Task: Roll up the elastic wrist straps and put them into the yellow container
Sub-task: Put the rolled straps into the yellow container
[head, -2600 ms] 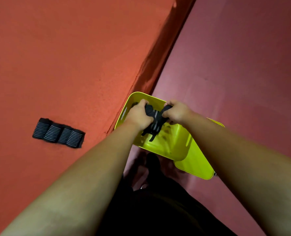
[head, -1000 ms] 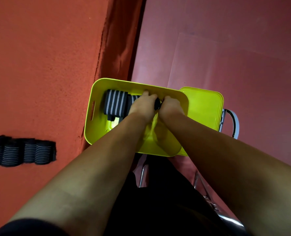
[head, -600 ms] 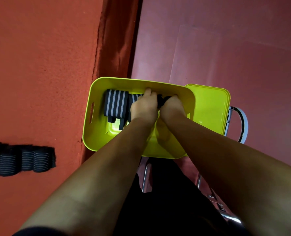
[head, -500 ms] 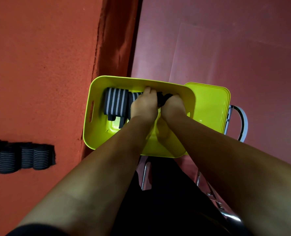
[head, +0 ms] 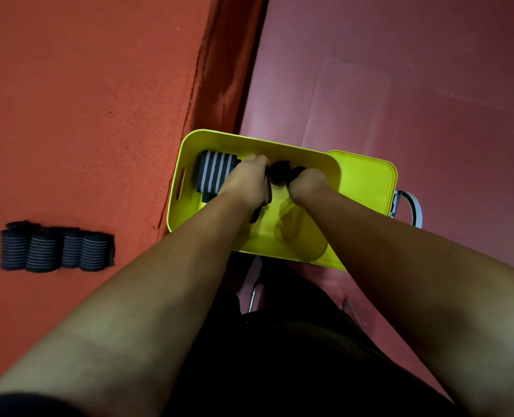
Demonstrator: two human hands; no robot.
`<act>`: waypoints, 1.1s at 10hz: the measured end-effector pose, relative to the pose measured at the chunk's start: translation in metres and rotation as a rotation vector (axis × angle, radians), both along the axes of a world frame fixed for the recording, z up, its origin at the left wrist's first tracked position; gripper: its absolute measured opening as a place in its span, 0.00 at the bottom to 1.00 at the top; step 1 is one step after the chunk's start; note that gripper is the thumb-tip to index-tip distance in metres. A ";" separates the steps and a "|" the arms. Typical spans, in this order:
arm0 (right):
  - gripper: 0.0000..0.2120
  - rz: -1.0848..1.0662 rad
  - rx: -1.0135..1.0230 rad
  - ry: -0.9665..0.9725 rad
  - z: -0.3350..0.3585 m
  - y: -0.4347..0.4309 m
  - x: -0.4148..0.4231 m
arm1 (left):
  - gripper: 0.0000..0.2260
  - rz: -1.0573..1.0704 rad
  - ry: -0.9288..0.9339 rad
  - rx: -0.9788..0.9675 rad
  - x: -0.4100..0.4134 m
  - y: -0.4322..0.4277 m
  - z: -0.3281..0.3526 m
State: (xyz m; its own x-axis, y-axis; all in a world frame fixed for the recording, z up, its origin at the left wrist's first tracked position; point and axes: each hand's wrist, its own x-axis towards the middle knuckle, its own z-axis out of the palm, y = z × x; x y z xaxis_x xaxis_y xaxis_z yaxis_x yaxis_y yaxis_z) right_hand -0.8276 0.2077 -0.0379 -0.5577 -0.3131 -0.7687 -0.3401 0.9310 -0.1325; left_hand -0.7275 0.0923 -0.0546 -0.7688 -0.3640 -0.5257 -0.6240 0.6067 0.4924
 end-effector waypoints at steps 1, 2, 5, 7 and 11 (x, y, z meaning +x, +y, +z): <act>0.10 -0.096 -0.011 -0.075 0.012 -0.002 0.000 | 0.15 0.057 0.001 -0.034 0.012 -0.015 0.016; 0.05 -0.241 -0.112 -0.153 0.029 -0.019 0.007 | 0.13 0.167 0.049 -0.029 0.032 -0.030 0.033; 0.09 -0.131 -0.438 -0.185 0.069 -0.125 0.077 | 0.09 0.578 0.192 0.043 0.135 -0.074 0.082; 0.07 0.030 -0.560 -0.281 0.062 -0.188 0.162 | 0.09 0.767 0.153 -0.030 0.231 -0.096 0.099; 0.12 0.189 -0.350 -0.396 -0.013 -0.223 0.301 | 0.15 1.104 0.014 -0.153 0.372 -0.118 0.066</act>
